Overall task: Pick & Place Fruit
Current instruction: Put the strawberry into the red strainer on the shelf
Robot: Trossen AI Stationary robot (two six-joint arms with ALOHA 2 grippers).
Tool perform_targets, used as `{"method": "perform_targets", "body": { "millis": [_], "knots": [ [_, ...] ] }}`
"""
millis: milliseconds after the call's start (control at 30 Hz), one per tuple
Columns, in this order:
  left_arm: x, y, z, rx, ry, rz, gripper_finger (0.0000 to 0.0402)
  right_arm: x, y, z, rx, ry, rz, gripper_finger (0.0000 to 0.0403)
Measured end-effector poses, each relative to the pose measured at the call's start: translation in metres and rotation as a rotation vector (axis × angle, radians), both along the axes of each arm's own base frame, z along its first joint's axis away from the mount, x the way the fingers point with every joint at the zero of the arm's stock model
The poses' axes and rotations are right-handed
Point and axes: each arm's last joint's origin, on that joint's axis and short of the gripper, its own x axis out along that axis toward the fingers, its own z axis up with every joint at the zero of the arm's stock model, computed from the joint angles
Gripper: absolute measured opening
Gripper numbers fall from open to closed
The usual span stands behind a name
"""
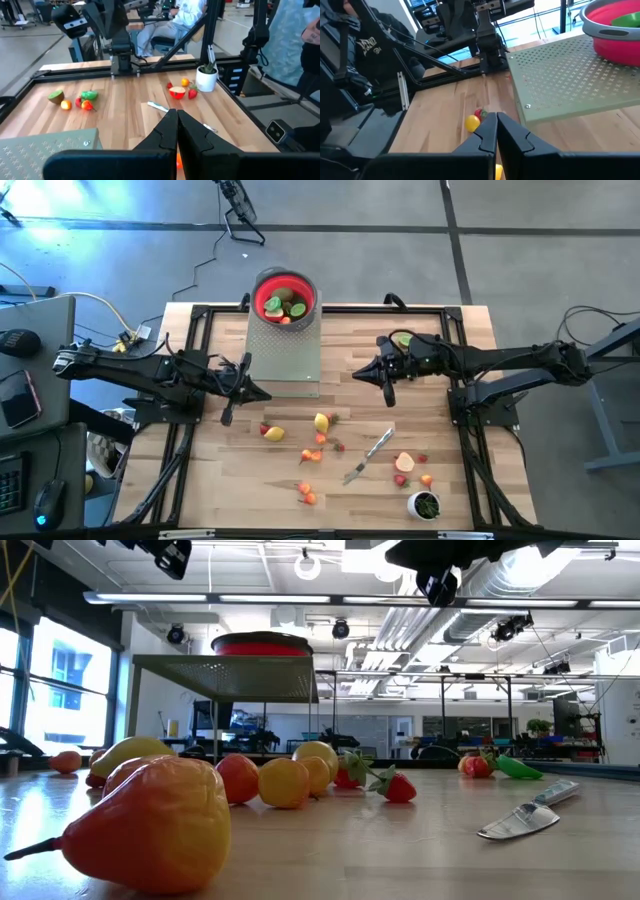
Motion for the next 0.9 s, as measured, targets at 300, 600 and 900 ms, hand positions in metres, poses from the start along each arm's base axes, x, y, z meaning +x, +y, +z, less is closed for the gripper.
{"method": "perform_targets", "body": {
  "millis": [300, 600, 900],
  "knots": [
    [-0.001, 0.001, -0.005, 0.013, 0.056, 0.028, 0.0000, 0.003, -0.001, -0.004, -0.007, 0.022, -0.035, 0.0003],
    [-0.001, 0.001, -0.008, 0.013, 0.083, 0.029, 0.0000, 0.005, -0.001, -0.012, -0.005, 0.080, -0.036, 0.0003],
    [-0.001, 0.001, -0.009, 0.015, 0.098, 0.029, 0.0000, 0.010, 0.005, -0.031, 0.013, 0.219, 0.024, 0.0003]
  ]
}}
